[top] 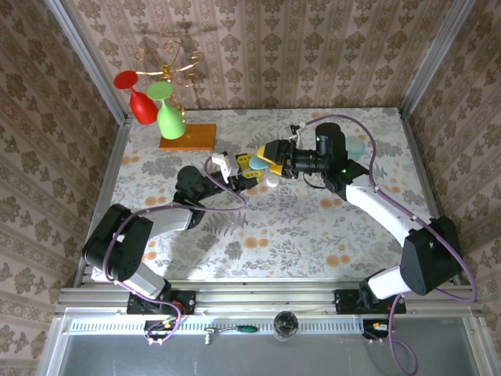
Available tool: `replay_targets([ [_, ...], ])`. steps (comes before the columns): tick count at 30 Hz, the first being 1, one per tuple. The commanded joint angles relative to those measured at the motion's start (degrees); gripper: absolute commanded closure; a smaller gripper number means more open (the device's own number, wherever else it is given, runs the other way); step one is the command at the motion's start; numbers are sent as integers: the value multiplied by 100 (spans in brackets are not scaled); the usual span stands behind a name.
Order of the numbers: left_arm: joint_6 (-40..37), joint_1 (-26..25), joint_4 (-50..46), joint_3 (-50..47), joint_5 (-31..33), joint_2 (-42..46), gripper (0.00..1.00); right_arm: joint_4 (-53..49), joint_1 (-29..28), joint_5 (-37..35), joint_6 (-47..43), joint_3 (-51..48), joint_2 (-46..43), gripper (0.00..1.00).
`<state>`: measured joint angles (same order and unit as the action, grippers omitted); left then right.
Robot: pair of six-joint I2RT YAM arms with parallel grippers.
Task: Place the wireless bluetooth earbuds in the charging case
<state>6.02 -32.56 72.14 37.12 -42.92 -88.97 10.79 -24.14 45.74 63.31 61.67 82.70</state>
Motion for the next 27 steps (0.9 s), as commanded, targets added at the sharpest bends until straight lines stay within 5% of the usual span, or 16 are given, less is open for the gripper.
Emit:
replay_targets([
  [1,48,-40,204,199,96,6,74,688,-47,346,392,-124,32,42],
  [11,-31,-27,204,199,113,-48,74,763,-13,212,373,-243,-35,78],
  [15,79,19,196,173,135,-35,71,910,42,-108,349,-388,-115,83],
  [22,-15,223,-223,-106,75,101,33,482,382,-722,-43,-748,-462,84],
  [27,-415,223,-1013,-292,-50,324,19,385,592,-941,-227,-1155,-337,84],
])
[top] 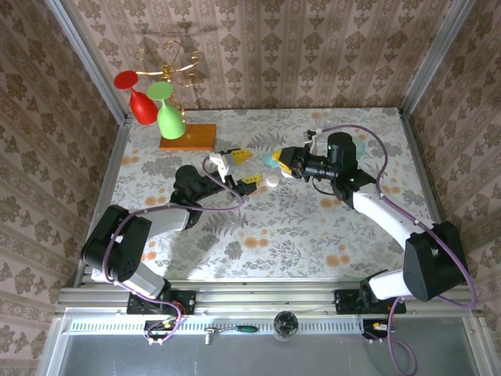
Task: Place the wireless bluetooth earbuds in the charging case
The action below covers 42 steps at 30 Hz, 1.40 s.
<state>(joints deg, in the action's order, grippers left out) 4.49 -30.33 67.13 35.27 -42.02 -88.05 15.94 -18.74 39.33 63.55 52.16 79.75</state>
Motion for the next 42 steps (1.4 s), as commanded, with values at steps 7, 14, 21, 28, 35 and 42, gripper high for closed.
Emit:
replay_targets([
  [7,-958,-240,-1991,-159,-155,385,6,151,117,-507,-323,-761,639,85],
  [14,-1428,-594,-2755,-224,58,310,2,380,132,-743,-541,-1123,1424,85],
  [21,-1730,-837,-3227,-189,297,200,0,632,178,-944,-610,-1339,1951,82],
  [28,-1768,-894,-3501,-77,476,197,0,395,291,-1335,-691,-1419,1886,57],
  [35,-1657,-844,-4063,50,1133,553,0,-854,493,-2146,-1250,-1367,865,26],
  [42,-1450,-300,-4399,-253,2338,1588,0,-2211,833,-3512,-2934,-963,-449,6],
])
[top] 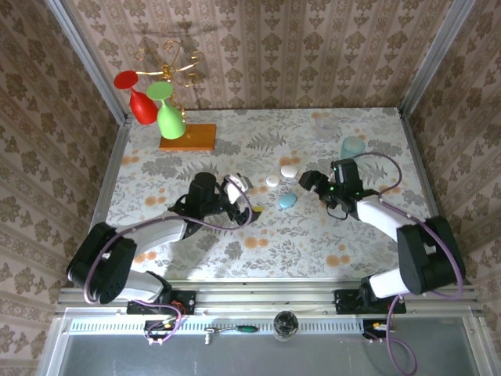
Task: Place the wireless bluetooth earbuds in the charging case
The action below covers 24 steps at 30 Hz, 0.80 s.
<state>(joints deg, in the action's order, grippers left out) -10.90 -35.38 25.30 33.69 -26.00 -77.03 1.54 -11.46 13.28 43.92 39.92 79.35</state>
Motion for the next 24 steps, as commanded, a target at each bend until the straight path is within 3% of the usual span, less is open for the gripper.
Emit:
replay_targets([
  [1,55,270,-226,-209,1100,740,0,-852,167,-1180,-1273,317,-548,4],
  [3,39,460,-231,-403,1531,1197,0,-882,197,-2079,-1937,339,-846,1],
  [6,9,850,-296,-610,2130,1700,0,-99,218,-3109,-2972,-65,-1200,0],
  [9,-137,1260,-279,-841,2821,2036,0,988,352,-3407,-3828,-595,-1224,0],
  [12,-217,1670,-1,-1163,3190,2218,0,1578,579,-3274,-4079,-845,-961,0],
  [15,-133,2190,445,-1485,3117,2089,0,2689,820,-2714,-4134,-1293,-725,0],
  [24,484,3124,2535,-1796,2517,253,0,4240,1145,-1710,-4076,-1590,307,0],
])
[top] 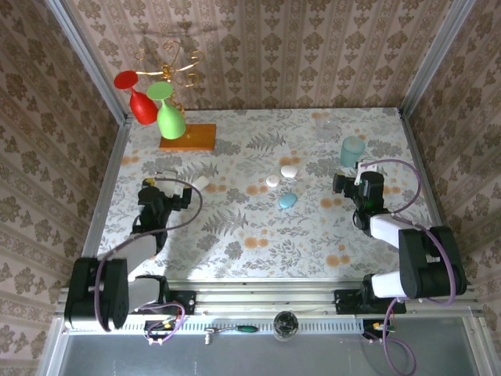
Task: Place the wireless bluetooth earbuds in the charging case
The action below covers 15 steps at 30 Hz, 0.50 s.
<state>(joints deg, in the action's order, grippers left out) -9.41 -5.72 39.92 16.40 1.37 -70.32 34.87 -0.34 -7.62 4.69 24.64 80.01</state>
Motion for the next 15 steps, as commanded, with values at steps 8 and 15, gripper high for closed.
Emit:
replay_targets([
  [8,428,445,2190,202,-268,-1975,0,1537,40,511,-161,-174,793,0],
  [15,614,572,1149,635,-351,-1863,0,1461,34,480,-170,-144,790,0],
])
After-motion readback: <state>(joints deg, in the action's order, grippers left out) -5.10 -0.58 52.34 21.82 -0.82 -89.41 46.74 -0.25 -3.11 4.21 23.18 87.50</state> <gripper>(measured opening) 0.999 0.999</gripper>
